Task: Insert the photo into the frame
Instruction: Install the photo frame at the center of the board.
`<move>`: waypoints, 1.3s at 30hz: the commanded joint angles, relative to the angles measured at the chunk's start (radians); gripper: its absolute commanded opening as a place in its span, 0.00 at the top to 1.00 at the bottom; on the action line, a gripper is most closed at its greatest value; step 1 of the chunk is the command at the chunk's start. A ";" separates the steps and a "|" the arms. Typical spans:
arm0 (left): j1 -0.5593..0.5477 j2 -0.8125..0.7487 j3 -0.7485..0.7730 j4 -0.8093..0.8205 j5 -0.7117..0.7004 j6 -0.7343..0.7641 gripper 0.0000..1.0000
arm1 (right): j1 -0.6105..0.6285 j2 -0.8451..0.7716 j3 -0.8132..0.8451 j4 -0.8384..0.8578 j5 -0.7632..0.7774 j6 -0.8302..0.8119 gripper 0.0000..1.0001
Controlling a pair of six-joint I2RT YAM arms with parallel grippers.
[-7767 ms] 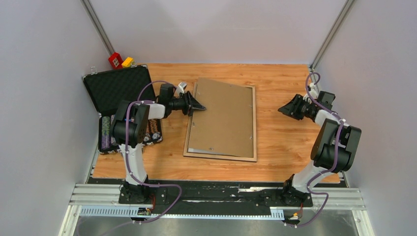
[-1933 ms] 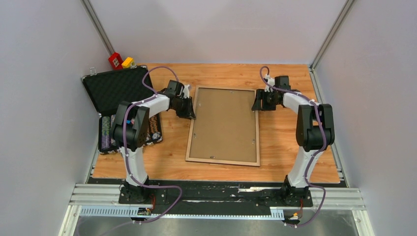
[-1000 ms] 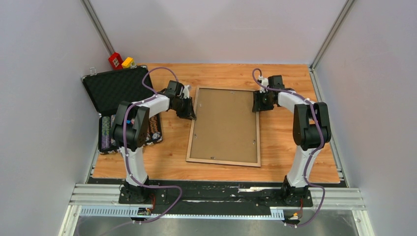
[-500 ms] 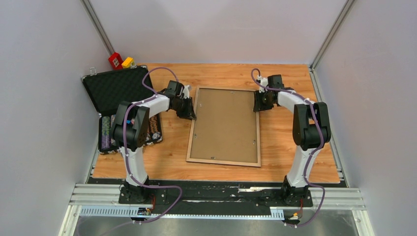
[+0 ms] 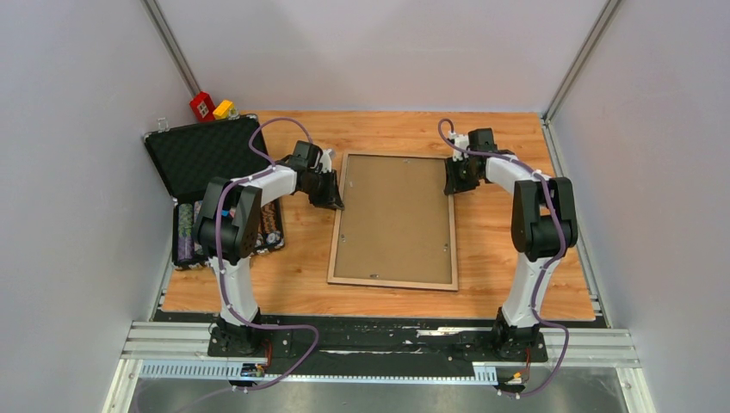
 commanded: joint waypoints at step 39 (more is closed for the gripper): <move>-0.013 0.004 0.000 -0.030 0.069 0.026 1.00 | 0.003 0.040 0.080 0.045 -0.019 -0.135 0.79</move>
